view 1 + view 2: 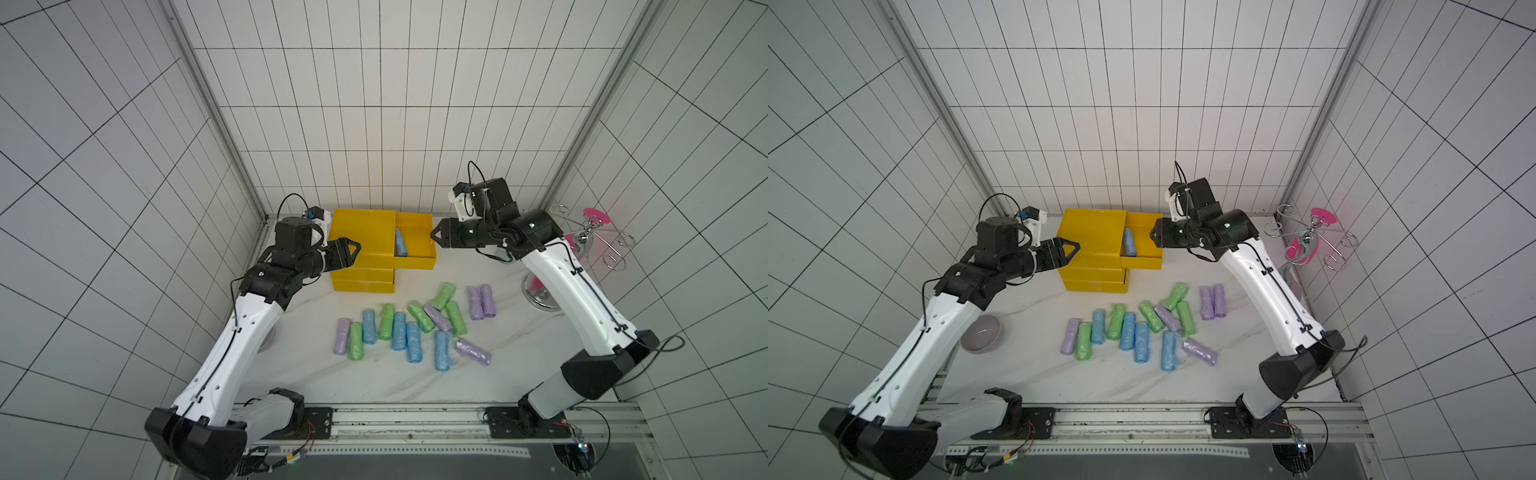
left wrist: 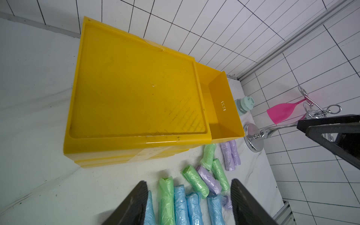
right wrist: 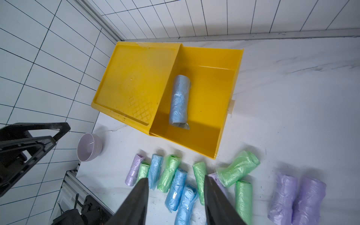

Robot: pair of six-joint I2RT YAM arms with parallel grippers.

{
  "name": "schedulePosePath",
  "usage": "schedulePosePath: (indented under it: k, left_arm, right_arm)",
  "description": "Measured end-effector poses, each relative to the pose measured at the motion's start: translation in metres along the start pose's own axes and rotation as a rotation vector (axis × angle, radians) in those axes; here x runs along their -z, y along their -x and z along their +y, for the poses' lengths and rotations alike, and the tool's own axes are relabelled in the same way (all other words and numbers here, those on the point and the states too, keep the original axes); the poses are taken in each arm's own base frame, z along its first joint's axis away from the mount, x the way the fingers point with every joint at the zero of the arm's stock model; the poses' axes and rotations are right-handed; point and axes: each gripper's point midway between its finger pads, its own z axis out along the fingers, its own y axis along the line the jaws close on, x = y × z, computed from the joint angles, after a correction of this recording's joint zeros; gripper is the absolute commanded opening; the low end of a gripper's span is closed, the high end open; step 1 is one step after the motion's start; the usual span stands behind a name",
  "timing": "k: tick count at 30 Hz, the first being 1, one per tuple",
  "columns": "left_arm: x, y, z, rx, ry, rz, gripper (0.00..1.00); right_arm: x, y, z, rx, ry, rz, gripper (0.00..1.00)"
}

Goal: Sort the rolls of trash bags by color and place them into the drawer
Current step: Place the roll of trash bags in the drawer, then pick up the roll of trash bags from the center of the board.

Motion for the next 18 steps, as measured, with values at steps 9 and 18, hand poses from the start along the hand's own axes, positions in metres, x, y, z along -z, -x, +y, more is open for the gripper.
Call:
schedulePosePath:
  k: [9,18]
  left_arm:
    - [0.004,-0.054,-0.006,-0.035,0.022,0.065,0.67]
    - [-0.008,-0.12,0.005,-0.005,0.055,0.178,0.66]
  right_arm:
    - [-0.006,-0.122,-0.049,-0.053,-0.097,0.172,0.47]
    - [-0.052,-0.243,-0.07,-0.126,-0.119,0.381,0.49]
